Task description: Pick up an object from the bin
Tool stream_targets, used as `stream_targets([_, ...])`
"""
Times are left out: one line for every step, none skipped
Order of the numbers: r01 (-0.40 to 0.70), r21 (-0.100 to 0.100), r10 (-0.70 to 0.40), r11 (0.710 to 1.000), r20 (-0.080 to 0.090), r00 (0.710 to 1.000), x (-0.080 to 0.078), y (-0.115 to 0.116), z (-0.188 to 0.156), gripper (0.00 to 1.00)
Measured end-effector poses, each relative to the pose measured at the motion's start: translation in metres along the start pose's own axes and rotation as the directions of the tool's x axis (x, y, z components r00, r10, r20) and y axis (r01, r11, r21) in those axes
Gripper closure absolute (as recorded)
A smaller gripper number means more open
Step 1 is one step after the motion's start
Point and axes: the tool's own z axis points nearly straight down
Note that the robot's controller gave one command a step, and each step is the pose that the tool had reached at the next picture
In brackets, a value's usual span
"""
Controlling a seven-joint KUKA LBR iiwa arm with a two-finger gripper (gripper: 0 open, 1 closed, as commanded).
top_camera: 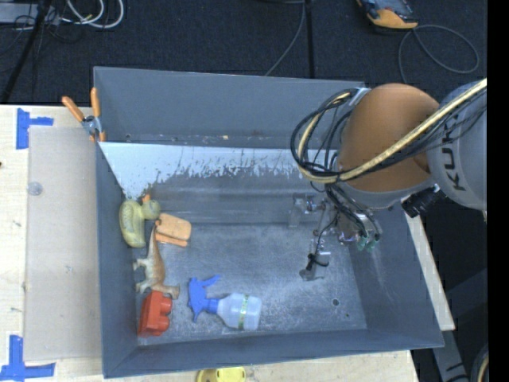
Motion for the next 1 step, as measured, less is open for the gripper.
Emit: stream_targets([0.000,0.000,0.000,1.000,0.008,1.000,-0.0015,-0.0001,-0.0044,0.00])
